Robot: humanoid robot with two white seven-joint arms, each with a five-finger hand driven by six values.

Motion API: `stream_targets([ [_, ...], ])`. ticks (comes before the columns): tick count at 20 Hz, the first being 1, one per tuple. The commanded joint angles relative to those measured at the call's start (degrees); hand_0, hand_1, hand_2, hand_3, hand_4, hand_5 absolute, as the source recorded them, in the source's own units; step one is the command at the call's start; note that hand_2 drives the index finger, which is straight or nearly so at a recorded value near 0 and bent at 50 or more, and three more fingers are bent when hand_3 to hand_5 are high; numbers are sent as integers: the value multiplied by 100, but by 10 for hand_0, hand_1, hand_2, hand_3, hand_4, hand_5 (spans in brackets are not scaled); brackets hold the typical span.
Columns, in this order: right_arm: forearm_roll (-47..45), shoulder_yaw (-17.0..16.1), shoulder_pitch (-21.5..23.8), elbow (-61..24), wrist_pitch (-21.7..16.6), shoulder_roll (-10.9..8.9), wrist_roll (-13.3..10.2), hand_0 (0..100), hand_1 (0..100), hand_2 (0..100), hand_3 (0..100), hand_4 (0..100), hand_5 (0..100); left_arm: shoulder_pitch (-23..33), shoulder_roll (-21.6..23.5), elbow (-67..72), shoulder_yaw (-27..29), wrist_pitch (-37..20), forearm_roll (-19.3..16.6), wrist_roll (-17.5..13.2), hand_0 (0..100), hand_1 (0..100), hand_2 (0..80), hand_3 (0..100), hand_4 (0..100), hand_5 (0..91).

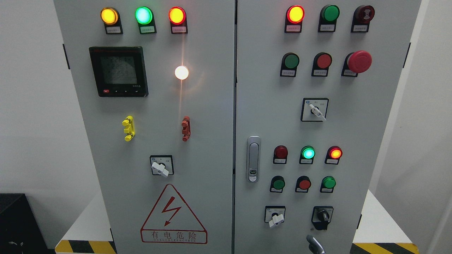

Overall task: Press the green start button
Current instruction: 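Raise the right hand from below toward the cabinet's lower button row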

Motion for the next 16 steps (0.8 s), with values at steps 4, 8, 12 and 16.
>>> stream_targets([
  [4, 11, 44, 0, -2, 3, 0, 0, 0, 57, 0, 29, 0, 0, -132, -1, -158, 0, 4, 0, -5, 120, 556, 0, 0, 0, 0],
  [8, 72, 53, -18, -2, -6, 0, 0, 0, 60, 0, 29, 0, 0, -132, -1, -158, 0, 4, 0, -5, 120, 556, 0, 0, 0, 0],
  [12, 763, 27, -193, 7, -50, -9, -70, 0, 307, 0, 264, 241, 86, -132, -1, -158, 0, 4, 0, -5, 120, 556, 0, 0, 0, 0],
  [16, 1836, 27, -334, 24, -76, -9, -237, 115, 364, 0, 509, 506, 430, -132, -1, -158, 0, 4, 0, -5, 120, 556, 0, 0, 0, 0],
])
